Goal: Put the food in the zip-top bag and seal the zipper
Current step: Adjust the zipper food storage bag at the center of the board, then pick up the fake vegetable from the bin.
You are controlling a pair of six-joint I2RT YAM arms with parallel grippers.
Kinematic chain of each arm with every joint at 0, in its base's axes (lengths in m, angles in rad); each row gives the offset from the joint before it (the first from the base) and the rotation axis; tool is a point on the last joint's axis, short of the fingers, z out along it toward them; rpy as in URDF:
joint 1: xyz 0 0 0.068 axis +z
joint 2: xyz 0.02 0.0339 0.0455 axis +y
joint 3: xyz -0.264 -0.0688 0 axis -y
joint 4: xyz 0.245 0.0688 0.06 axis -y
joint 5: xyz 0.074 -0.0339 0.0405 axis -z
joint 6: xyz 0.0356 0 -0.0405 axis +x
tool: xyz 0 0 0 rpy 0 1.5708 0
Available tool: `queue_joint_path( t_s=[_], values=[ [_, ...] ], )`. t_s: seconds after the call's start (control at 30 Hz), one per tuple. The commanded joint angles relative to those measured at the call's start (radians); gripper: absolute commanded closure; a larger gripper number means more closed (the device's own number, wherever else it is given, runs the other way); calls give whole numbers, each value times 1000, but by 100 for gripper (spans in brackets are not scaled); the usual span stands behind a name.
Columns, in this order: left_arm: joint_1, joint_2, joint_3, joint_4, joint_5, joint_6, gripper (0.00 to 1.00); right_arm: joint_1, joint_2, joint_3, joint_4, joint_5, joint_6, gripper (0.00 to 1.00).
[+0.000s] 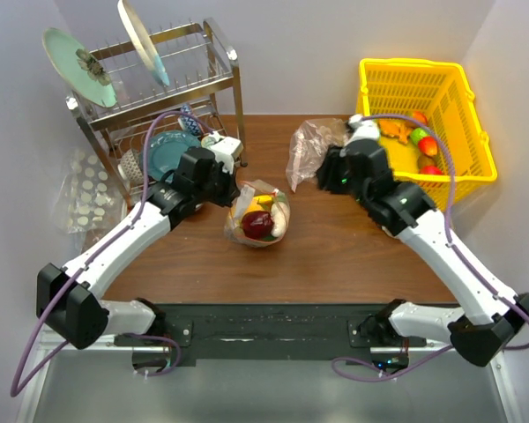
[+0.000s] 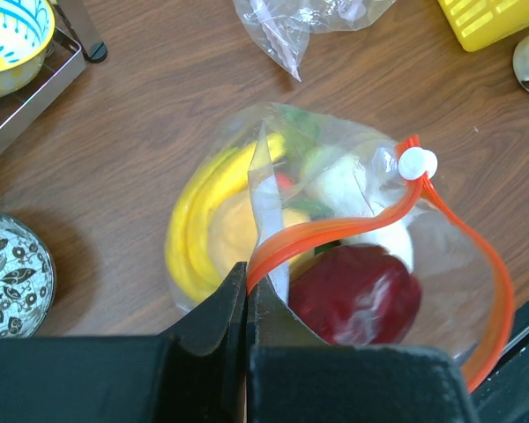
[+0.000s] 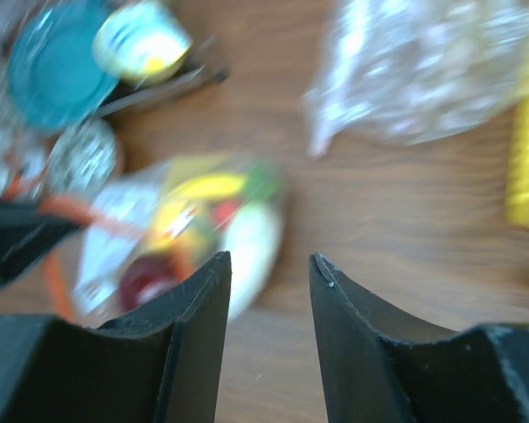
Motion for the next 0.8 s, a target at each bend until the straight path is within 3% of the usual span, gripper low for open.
queue_joint_path(
  t_s=[0.0, 0.3, 0.53, 0.77],
  values=[
    [7, -65, -28, 75, -23, -1, 100, -190, -53, 81, -62, 37, -77, 58],
    [8, -68, -43, 82, -29, -2, 100, -446, 39, 196, -15, 143, -128, 61],
    [7, -65, -49, 91, -37, -4, 100, -713, 244, 279, 74, -80, -54, 62],
    [10, -44, -48, 92, -49, -4, 100, -813, 523, 345, 210, -274, 50, 48]
  ],
)
